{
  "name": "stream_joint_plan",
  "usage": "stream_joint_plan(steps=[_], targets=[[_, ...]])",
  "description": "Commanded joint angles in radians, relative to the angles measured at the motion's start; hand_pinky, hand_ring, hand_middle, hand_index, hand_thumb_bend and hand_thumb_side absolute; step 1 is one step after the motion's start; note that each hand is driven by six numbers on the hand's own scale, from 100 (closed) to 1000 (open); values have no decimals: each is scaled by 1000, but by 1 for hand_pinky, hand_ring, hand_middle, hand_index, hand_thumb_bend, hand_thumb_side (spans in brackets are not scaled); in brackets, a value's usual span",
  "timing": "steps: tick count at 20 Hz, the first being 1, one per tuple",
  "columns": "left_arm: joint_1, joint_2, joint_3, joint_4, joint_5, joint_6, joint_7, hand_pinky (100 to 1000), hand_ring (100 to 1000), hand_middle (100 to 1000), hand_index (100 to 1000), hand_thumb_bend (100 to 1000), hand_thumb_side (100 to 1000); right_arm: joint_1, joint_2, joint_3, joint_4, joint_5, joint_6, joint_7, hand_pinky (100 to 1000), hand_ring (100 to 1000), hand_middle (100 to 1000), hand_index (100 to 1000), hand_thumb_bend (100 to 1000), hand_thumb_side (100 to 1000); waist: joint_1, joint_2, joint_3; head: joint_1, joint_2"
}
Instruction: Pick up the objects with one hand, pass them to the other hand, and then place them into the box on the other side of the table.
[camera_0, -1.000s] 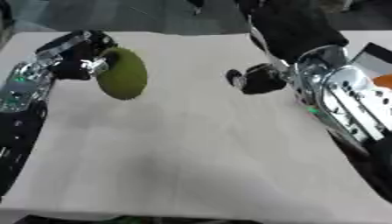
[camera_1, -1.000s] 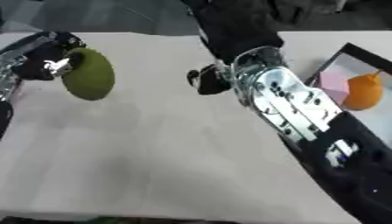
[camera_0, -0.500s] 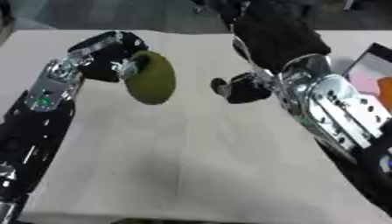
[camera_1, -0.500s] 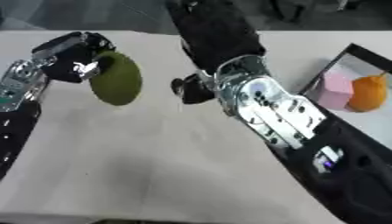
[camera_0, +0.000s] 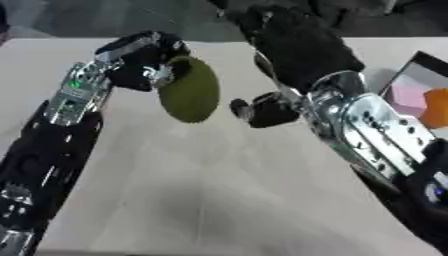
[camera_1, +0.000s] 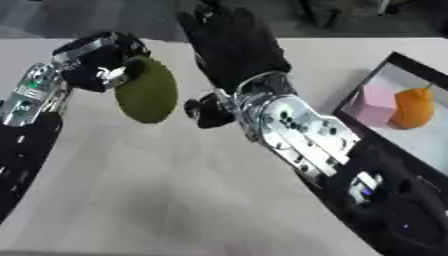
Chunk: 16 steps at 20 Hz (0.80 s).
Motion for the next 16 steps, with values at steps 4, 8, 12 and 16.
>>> stream_joint_plan(steps=[4, 8, 12, 16], targets=[[-43, -11, 7, -54, 46, 52, -12, 485, 300, 328, 470, 100, 388, -14, 5, 0, -16, -17, 74, 47, 845, 864, 826, 959, 519, 309, 0, -11, -3, -8, -20], [-53, -23, 19, -68, 66, 94, -12, 486, 301, 329, 470, 100, 400, -16, 8, 1, -16, -23, 76, 45, 845, 858, 823, 956, 531, 304, 0, -10, -6, -9, -25], [-59, -33, 31, -82, 82, 136, -12, 487, 302, 330, 471, 100, 409, -16, 12, 4, -16, -29, 78, 42, 843, 856, 821, 954, 537, 297, 1, -9, -7, -13, -28], [-65, -38, 36, -89, 89, 160, -12, 487, 303, 331, 471, 100, 407, -18, 17, 6, -16, -33, 75, 36, 842, 854, 820, 951, 537, 289, 1, -8, -9, -14, -31]])
